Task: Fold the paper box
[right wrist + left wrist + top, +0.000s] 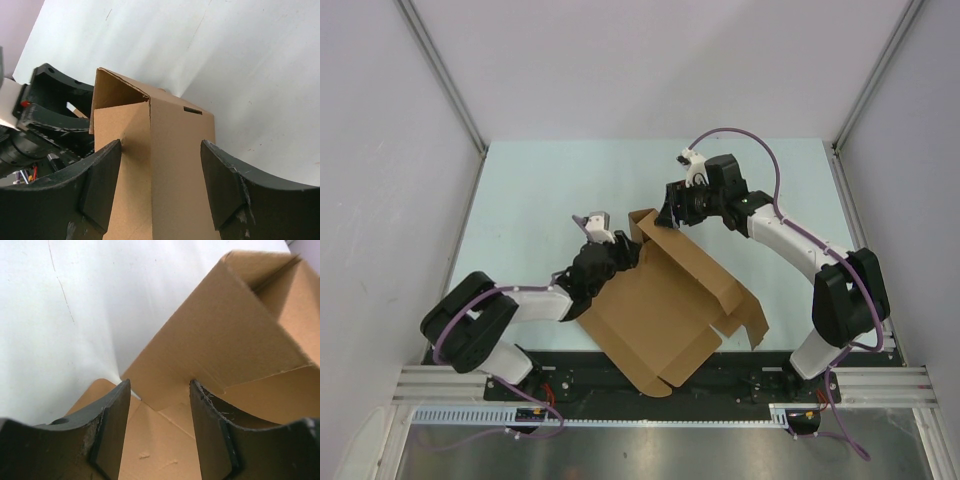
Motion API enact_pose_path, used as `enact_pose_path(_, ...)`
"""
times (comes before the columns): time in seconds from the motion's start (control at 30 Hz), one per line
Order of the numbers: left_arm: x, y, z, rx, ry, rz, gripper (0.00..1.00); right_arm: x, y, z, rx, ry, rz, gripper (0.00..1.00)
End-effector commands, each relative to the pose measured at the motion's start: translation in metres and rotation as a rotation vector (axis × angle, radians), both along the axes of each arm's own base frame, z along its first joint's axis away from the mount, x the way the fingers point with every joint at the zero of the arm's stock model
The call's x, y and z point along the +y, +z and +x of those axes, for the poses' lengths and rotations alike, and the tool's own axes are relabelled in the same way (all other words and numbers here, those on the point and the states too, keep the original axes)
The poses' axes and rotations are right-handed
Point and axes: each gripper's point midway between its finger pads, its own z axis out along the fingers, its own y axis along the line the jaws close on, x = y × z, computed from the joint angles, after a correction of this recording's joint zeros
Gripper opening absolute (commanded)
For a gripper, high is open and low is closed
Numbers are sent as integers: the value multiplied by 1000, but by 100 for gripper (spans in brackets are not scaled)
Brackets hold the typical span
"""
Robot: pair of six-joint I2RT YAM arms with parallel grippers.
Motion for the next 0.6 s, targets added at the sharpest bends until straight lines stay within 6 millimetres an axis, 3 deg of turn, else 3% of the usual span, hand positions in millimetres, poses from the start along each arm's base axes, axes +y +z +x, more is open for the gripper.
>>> enact_pose_path(0.0, 13, 39, 5, -114, 48, -28, 56, -1, -9, -4, 21, 14, -26, 69)
enact_pose_path(0.03, 17, 51, 3, -140, 57, -41, 57, -2, -9, -3, 21, 11, -26, 69)
enact_pose_path(0.3, 54, 87, 6, -216, 175, -5, 59, -3, -11, 0, 30, 4, -20, 69)
enact_pose_path(0.43, 76, 86, 25, -200, 261, 9, 60, -2, -11, 0, 30, 5, -20, 69)
enact_pose_path(0.47, 79, 77, 31, -176, 270, 28, 60, -2, -11, 0, 33, 4, -17, 69)
enact_pose_path(0.57, 80, 77, 49, -166, 277, 32, 60, -3, -9, 0, 36, 2, -8, 70)
